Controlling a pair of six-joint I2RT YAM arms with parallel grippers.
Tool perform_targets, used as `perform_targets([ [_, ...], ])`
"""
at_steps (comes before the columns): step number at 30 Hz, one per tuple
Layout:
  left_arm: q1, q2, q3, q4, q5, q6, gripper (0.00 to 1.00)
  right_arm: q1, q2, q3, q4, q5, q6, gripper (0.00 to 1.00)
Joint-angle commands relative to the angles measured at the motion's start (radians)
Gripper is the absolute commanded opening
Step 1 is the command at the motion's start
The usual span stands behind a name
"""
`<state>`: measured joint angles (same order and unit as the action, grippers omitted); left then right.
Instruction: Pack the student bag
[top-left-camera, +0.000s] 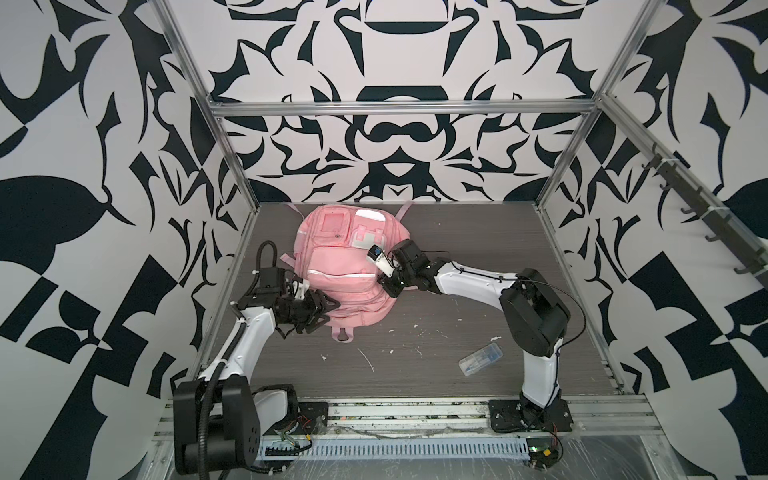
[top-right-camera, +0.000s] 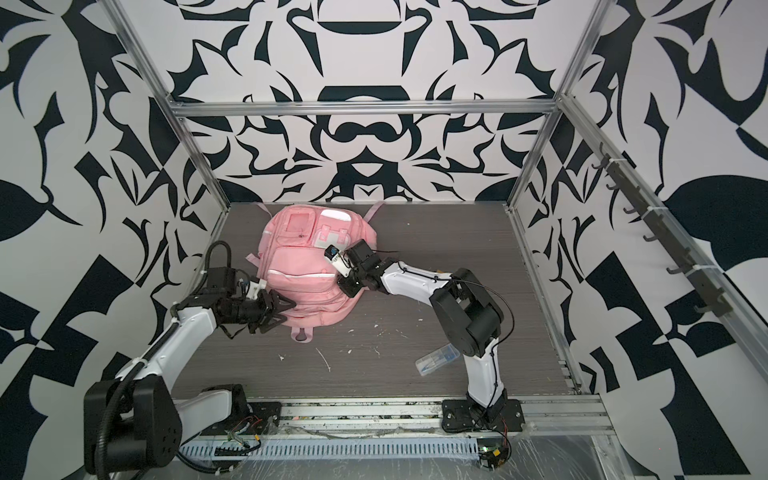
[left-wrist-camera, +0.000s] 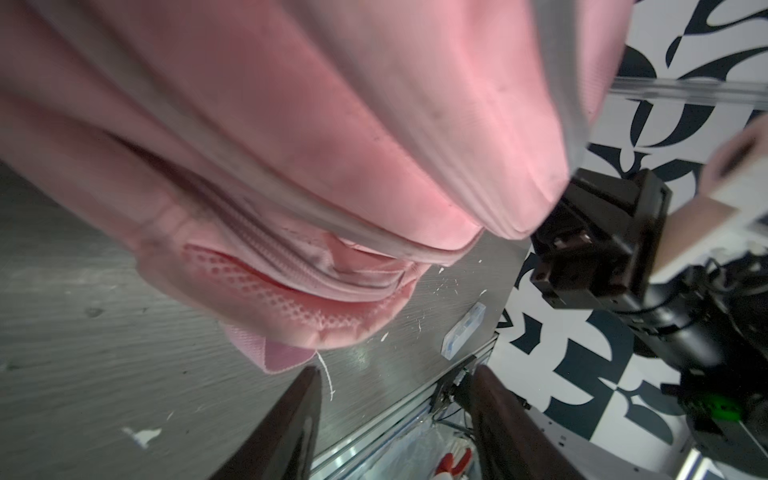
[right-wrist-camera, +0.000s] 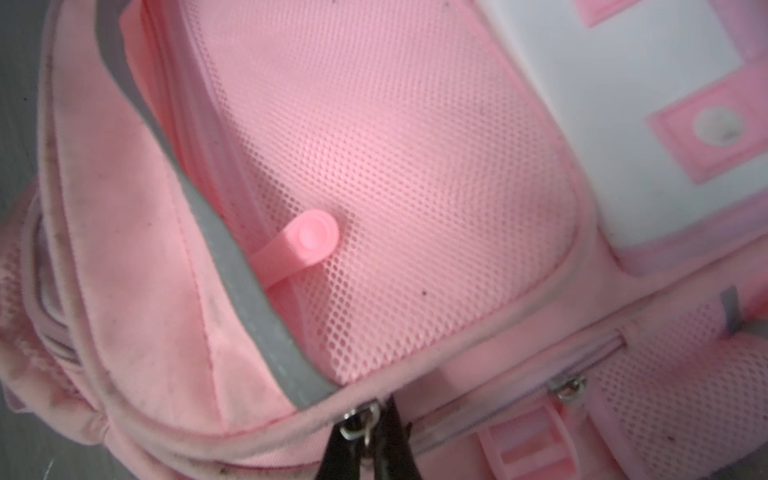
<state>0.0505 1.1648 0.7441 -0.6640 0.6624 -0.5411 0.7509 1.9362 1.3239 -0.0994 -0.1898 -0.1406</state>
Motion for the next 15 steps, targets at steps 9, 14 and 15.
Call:
perform_targets([
  [9, 0.029, 0.238, 0.323, -0.097, -0.237, 0.222, 0.88, -0.022, -0.126, -0.067, -0.072, 0.055, 0.029, 0.00],
  [14, 0.023, 0.332, 0.365, -0.010, -0.241, 0.279, 0.86, -0.028, -0.125, -0.043, -0.118, 0.083, 0.034, 0.00],
  [15, 0.023, 0.354, 0.381, -0.012, -0.243, 0.290, 0.84, -0.028, -0.121, -0.035, -0.128, 0.089, 0.029, 0.00],
])
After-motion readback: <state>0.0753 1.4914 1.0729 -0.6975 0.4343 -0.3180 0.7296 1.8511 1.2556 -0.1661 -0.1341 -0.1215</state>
